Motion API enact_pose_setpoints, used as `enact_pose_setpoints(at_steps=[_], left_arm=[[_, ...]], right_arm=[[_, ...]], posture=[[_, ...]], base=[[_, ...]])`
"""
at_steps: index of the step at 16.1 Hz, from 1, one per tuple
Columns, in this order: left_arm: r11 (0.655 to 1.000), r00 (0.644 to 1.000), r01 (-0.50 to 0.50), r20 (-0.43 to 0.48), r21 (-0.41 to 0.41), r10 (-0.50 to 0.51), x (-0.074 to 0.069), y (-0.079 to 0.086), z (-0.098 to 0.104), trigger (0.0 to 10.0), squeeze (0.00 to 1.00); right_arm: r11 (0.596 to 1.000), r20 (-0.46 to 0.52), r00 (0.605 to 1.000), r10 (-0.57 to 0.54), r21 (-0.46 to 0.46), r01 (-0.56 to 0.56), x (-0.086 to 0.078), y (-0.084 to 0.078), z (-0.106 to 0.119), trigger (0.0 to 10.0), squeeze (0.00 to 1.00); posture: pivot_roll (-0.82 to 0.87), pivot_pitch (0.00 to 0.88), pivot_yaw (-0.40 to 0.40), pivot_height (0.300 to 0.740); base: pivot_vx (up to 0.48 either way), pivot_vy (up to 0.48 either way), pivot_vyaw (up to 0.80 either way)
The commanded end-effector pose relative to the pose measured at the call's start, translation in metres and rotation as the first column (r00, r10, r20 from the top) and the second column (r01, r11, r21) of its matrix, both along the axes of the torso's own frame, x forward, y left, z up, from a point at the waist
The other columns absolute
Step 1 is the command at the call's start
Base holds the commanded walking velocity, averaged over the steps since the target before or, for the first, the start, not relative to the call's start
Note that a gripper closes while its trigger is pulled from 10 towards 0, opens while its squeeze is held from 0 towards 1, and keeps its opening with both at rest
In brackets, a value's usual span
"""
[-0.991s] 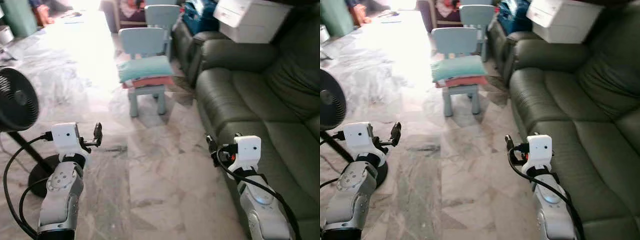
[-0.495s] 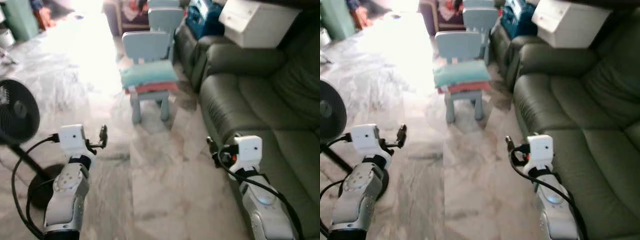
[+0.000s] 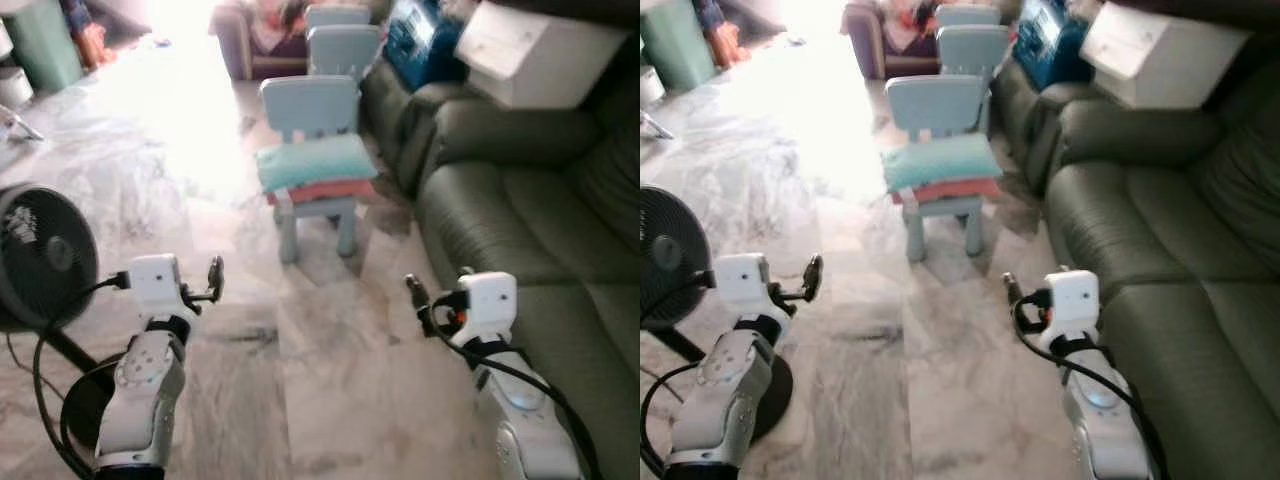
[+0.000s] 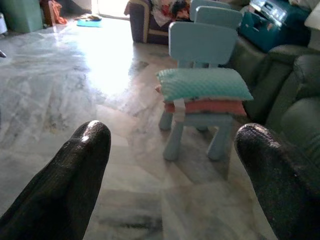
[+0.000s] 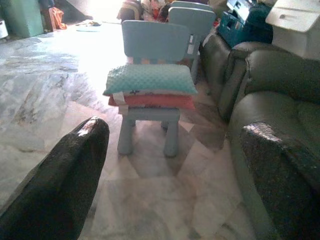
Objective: Move the pillow to the sofa
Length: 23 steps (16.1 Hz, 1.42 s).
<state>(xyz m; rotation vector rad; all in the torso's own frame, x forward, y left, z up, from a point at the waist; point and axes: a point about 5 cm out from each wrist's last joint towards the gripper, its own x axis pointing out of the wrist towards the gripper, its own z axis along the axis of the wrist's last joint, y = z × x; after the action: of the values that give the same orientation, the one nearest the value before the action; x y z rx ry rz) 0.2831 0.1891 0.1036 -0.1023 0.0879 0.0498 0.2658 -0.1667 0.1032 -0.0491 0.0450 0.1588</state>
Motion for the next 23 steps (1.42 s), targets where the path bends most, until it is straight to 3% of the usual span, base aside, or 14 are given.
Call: enact_pose_setpoints(at_steps=[1,3,4,8,13,14,17,20,23], left_arm=[[1.000,1.000,-0.021,-0.003,0.024,0.021,0.001,0.008,0.001,10.0,0.00],[0.998,0.998,-0.055,-0.025,0.019,0.055,0.002,0.008,-0.002,10.0,0.00],[0.998,0.999,-0.040,-0.018,0.049,0.041,0.003,0.005,-0.001,10.0,0.00],[0.999,0.999,-0.024,-0.025,0.031,0.024,0.006,0.000,-0.001,10.0,0.00],[0.999,1.000,0.003,0.007,0.041,-0.004,0.014,-0.004,0.007,10.0,0.00],[0.998,0.999,0.020,0.044,0.052,-0.023,0.014,-0.007,0.014,10.0,0.00],[0.999,0.999,0.016,0.045,0.044,-0.017,0.012,-0.009,0.014,10.0,0.00],[1.000,0.998,0.017,0.053,0.024,-0.018,0.010,-0.012,0.013,10.0,0.00],[1.000,0.999,0.018,0.050,0.010,-0.018,0.010,-0.012,0.012,10.0,0.00]], right_arm=[[1.000,0.027,0.999,0.017,0.011,-0.017,0.002,0.006,0.007,10.0,0.00],[1.000,0.026,1.000,0.017,0.010,-0.018,0.002,0.006,0.007,10.0,0.00],[1.000,0.027,1.000,0.017,0.010,-0.017,0.002,0.006,0.007,10.0,0.00],[1.000,0.019,1.000,0.004,0.009,-0.005,0.002,0.006,0.006,10.0,0.00],[0.998,-0.005,0.999,-0.037,0.045,0.037,0.009,0.005,0.006,10.0,0.00],[0.995,-0.006,0.996,-0.085,0.048,0.085,0.010,0.003,0.005,10.0,0.00],[0.994,-0.010,0.997,-0.074,0.082,0.075,0.008,0.003,0.004,10.0,0.00],[0.994,-0.001,0.995,-0.103,0.034,0.103,0.011,-0.002,0.007,10.0,0.00],[0.999,0.007,0.999,-0.043,0.017,0.043,0.009,0.004,0.008,10.0,0.00]], posture=[[-0.07,0.052,-0.051,0.740],[-0.07,0.053,-0.051,0.740],[-0.07,0.053,-0.051,0.740],[-0.07,0.055,-0.052,0.740],[-0.07,0.077,-0.028,0.740],[-0.05,0.094,-0.026,0.740],[-0.06,0.093,-0.038,0.740],[-0.07,0.094,-0.060,0.740],[-0.07,0.097,-0.066,0.740]], base=[[0.420,0.000,0.00],[0.000,0.000,0.00],[0.000,0.000,0.00],[0.000,0.000,0.00],[0.000,-0.473,0.00],[0.000,0.000,0.00],[0.000,0.000,0.00],[0.000,0.000,0.00],[0.000,0.000,0.00]])
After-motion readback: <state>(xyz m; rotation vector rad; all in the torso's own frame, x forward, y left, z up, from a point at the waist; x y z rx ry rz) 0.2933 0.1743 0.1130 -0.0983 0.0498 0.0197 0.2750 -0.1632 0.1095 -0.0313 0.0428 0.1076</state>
